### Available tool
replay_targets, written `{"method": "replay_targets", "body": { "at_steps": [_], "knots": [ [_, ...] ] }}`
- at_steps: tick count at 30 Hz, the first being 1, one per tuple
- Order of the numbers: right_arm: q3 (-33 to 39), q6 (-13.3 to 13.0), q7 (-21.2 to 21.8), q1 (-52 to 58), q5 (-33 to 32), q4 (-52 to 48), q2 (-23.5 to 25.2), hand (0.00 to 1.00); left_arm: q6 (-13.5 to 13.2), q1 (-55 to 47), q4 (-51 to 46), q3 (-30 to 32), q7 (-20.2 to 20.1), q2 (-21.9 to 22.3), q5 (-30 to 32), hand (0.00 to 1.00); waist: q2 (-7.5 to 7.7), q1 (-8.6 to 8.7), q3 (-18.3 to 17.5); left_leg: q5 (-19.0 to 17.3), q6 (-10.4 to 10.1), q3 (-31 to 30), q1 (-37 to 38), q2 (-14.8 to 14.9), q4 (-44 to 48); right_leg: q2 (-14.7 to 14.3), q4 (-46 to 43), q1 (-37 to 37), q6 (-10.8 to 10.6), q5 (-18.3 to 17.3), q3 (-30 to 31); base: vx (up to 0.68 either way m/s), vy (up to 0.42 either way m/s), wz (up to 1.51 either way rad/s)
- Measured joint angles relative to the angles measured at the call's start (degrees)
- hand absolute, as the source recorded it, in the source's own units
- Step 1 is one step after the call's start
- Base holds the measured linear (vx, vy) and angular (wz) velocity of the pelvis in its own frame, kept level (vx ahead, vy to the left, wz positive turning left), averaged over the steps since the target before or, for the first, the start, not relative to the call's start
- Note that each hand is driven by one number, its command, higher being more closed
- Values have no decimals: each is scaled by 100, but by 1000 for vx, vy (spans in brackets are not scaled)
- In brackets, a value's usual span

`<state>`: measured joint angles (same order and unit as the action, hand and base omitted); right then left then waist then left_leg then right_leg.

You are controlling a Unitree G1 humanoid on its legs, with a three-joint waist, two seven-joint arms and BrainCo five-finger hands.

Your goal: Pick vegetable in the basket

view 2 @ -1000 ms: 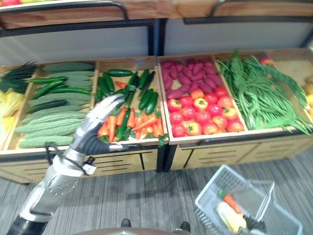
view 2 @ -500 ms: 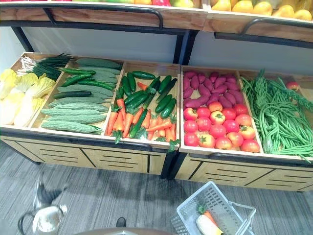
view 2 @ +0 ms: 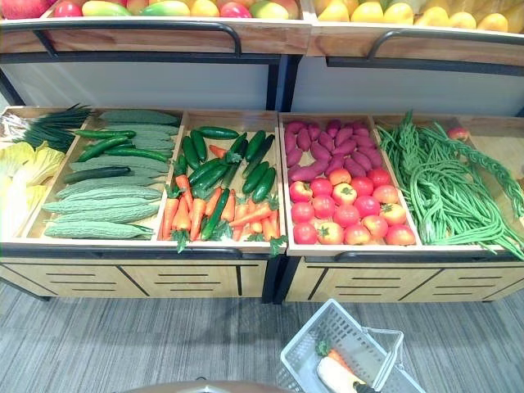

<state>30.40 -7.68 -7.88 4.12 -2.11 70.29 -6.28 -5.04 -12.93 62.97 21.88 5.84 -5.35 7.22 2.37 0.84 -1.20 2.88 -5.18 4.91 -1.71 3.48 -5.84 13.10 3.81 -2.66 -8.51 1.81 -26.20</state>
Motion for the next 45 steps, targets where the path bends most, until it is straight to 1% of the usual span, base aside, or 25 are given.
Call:
{"method": "replay_targets", "body": {
  "at_steps": [5, 11, 12, 15, 17, 18, 20, 21, 22, 23, 24, 26, 27, 29, 30, 31, 32, 34, 35, 37, 39, 40, 42, 43, 45],
  "knots": [
    [-266, -4, 85, -53, 0, 0, 8, 100, 4, 8, 86, -252, 59, 56, 37, 0, 19, 46, 10, -21, -12, 5, -1, 5, 0, -5, 2, -3, -8, -6, 0, 0, 0, 0],
    [-447, -7, 92, -123, -2, 0, 75, 100, 3, -16, 86, -370, 183, 39, 80, 0, 54, -3, 62, -155, -9, 235, 221, 17, 51, 22, -98, -80, -66, -42, 189, 34, -1, -14],
    [-446, -10, 91, -129, -4, -1, 75, 100, 3, -6, 84, -371, 186, 34, 78, 0, 68, 2, 80, -221, -2, 254, 187, 16, 166, 46, -180, -46, -77, -71, 229, 42, 24, -24],
    [-432, -53, 89, -194, -16, -45, 73, 100, -1, 56, 81, -481, 265, -35, 75, 0, 164, 3, 283, -845, 47, 562, -47, 102, 1110, 223, -830, 241, -48, -284, 551, 10, 47, -47],
    [-437, -98, 90, -198, -28, -151, 98, 100, -3, 162, 88, -652, 288, -144, 89, 0, 176, 8, 399, -1083, 96, 802, -136, 240, 1406, 224, -1378, 608, -10, -253, 867, -37, 46, -84],
    [-467, -137, 88, -203, -82, -262, 139, 100, -3, 204, 96, -825, 305, -265, 294, 0, 187, 8, 488, -1163, 95, 1062, -114, 350, 1500, 151, -1648, 880, 148, -84, 1121, -52, 76, -113],
    [-630, -180, 89, -205, -207, -392, 260, 100, -5, 295, 96, -981, 322, -451, 557, 0, 140, 13, 560, -1207, 131, 1530, -54, 587, 1548, -89, -1583, 1169, 326, 528, 1416, -43, 157, -126],
    [-658, -201, 89, -205, -254, -434, 314, 100, -5, 367, 95, -988, 322, -468, 621, 0, 175, 19, 648, -1211, 157, 1695, 27, 615, 1558, -148, -1461, 1170, 362, 748, 1428, -48, 203, -139],
    [-800, -253, 89, -212, -308, -444, 359, 100, -13, 450, 88, -990, 338, -486, 716, 0, 170, 11, 736, -1164, 262, 2078, 71, 701, 1516, -281, -905, 1139, 394, 1288, 1390, -66, 106, -122],
    [-888, -260, 94, -265, -315, -470, 386, 100, -52, 510, 85, -1001, 342, -454, 753, 0, 223, 4, 797, -1170, 339, 2348, 59, 734, 1494, -186, -1234, 1210, 606, 985, 1003, -155, 156, -160],
    [-870, -272, 82, -268, -349, -481, 384, 100, -72, 587, 74, -1034, 340, -429, 757, 0, 280, 28, 819, -1199, 391, 2763, 123, 722, 1490, 128, -2439, 1294, 817, 48, 195, -140, 102, -127],
    [-866, -271, 81, -266, -349, -459, 362, 100, -78, 627, 65, -1058, 335, -396, 755, 0, 278, 2, 817, -1205, 406, 3049, 205, 721, 1478, 303, -3022, 1163, 860, -383, -227, -50, 100, -113],
    [-874, -265, 90, -275, -345, -403, 398, 100, -88, 632, 40, -1085, 335, -387, 739, 0, 274, -34, 820, -1191, 428, 3425, 260, 711, 1456, 437, -3315, 915, 863, -570, -540, 0, 41, -120],
    [-830, -247, 92, -285, -341, -336, 445, 100, -84, 632, 49, -1080, 335, -379, 697, 0, 266, -105, 827, -1186, 431, 3936, 281, 710, 1521, 606, -3234, 609, 815, -759, -934, -11, -56, -155],
    [-761, -215, 90, -330, -338, -283, 437, 100, -83, 630, 61, -1079, 317, -371, 653, 0, 248, -109, 840, -1187, 431, 4272, 291, 736, 1606, 654, -2955, 502, 712, -878, -1221, -9, -138, -150],
    [-708, -197, 91, -354, -339, -282, 433, 100, -83, 642, 73, -1079, 298, -357, 642, 0, 252, -110, 845, -1186, 430, 4434, 306, 769, 1655, 601, -2765, 498, 668, -915, -1388, -11, -207, -153],
    [-590, -159, 83, -419, -335, -283, 375, 100, -89, 653, 80, -1072, 272, -273, 641, 0, 133, -121, 910, -1169, 398, 4731, 392, 856, 1696, 429, -2341, 420, 635, -912, -1606, -12, -191, -127],
    [-578, -96, 78, -435, -333, -227, 250, 100, -100, 660, 100, -1071, 258, -158, 614, 0, -58, -107, 948, -1112, 305, 5081, 484, 958, 1706, 86, -1613, 305, 520, -842, -1578, -17, -251, -134],
    [-461, -81, 75, -410, -333, -201, 233, 100, -102, 699, 148, -1076, 257, -124, 484, 0, -140, -37, 955, -1101, 286, 5174, 488, 1066, 1810, -127, -1222, 238, 447, -771, -1457, 0, -299, -100],
    [-334, -26, 59, -347, -347, -162, 231, 100, -105, 733, 203, -1073, 247, -90, 347, 0, -253, 51, 922, -1089, 269, 5296, 502, 1366, 2219, -366, -888, 163, 533, -652, -1246, -15, -224, -72],
    [-372, -25, 50, -227, -352, -157, 221, 100, -105, 745, 213, -999, 242, -70, 179, 0, -278, 57, 908, -1090, 268, 5303, 500, 1813, 2976, -563, -774, 131, 540, -653, -936, -78, -138, -91],
    [-401, -38, 58, -202, -350, -148, 183, 100, -104, 736, 212, -860, 239, -37, 25, 0, -342, 60, 878, -1070, 294, 5279, 504, 2142, 3529, -698, -758, 131, 604, -670, -679, -76, -106, -110],
    [-493, -37, 64, -188, -346, -117, 85, 100, -105, 685, 232, -638, 242, 22, -224, 0, -349, 57, 882, -819, 408, 4840, 485, 2455, 4203, -847, -705, 75, 705, -645, -214, -29, -62, -130],
    [-508, -38, 72, -153, -338, -120, 36, 100, -108, 659, 226, -569, 247, 53, -423, 0, -277, 33, 926, -755, 370, 4101, 250, 2447, 4549, -845, -670, 36, 755, -615, 127, 4, -10, -134],
    [-600, -37, 73, -177, -337, -78, -166, 100, -114, 642, 193, -563, 265, 105, -497, 0, -318, 5, 926, -1100, 166, 2839, 52, 1883, 4255, -728, -696, 81, 752, -575, 658, 32, 70, -147]
  ]
}}
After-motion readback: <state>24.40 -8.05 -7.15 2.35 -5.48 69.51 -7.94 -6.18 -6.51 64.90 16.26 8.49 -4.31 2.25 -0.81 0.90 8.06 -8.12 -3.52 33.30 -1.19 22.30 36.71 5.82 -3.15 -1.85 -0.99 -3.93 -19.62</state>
